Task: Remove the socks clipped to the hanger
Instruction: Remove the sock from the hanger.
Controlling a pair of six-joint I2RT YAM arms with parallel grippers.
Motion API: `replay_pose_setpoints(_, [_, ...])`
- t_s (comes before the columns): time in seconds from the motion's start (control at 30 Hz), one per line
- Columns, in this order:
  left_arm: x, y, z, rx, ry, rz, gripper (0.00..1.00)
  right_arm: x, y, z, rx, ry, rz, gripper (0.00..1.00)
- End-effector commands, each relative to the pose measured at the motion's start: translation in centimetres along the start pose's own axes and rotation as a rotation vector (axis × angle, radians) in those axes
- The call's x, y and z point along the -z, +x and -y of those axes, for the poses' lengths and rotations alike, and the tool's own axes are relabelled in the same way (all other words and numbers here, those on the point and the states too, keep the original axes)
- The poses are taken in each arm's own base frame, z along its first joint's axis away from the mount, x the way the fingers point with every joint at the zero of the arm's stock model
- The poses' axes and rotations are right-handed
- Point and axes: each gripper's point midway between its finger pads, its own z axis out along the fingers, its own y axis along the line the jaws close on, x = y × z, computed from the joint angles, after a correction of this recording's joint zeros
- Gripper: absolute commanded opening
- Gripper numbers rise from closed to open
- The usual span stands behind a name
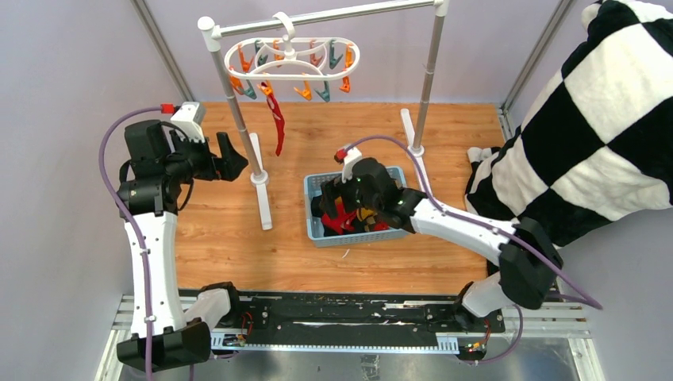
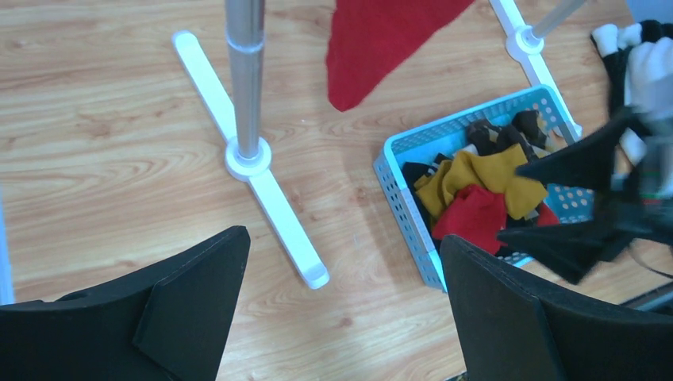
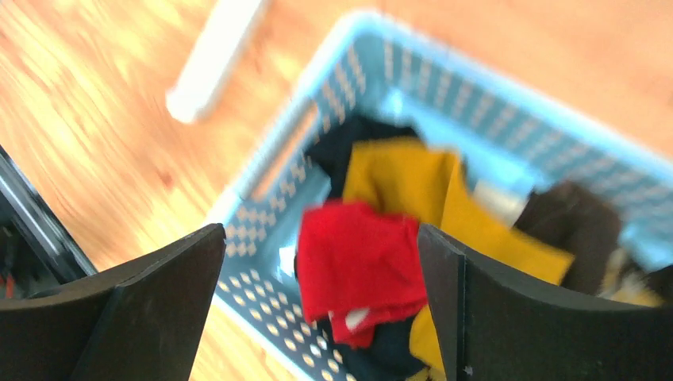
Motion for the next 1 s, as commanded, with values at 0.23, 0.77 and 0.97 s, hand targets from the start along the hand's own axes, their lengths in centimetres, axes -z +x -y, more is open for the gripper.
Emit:
replay_pose_setpoints(0.23, [1.4, 0.0, -0.6, 0.017, -0.074, -0.017, 1.00, -1.3, -17.5, -3.9, 0.145, -0.073, 0.396, 0.99])
replay_pose_setpoints(0.77, [2.1, 0.7, 0.3, 0.036, -0.044, -0.066, 1.00, -8.9, -25.6, -7.4, 0.170, -0.185, 0.690, 0.76])
replay_pose_setpoints(0.97, [2.5, 0.9, 0.4, 0.025, -0.055, -0.061, 1.00, -8.6, -27.6, -8.1, 0.152, -0.177, 0.716, 0.19])
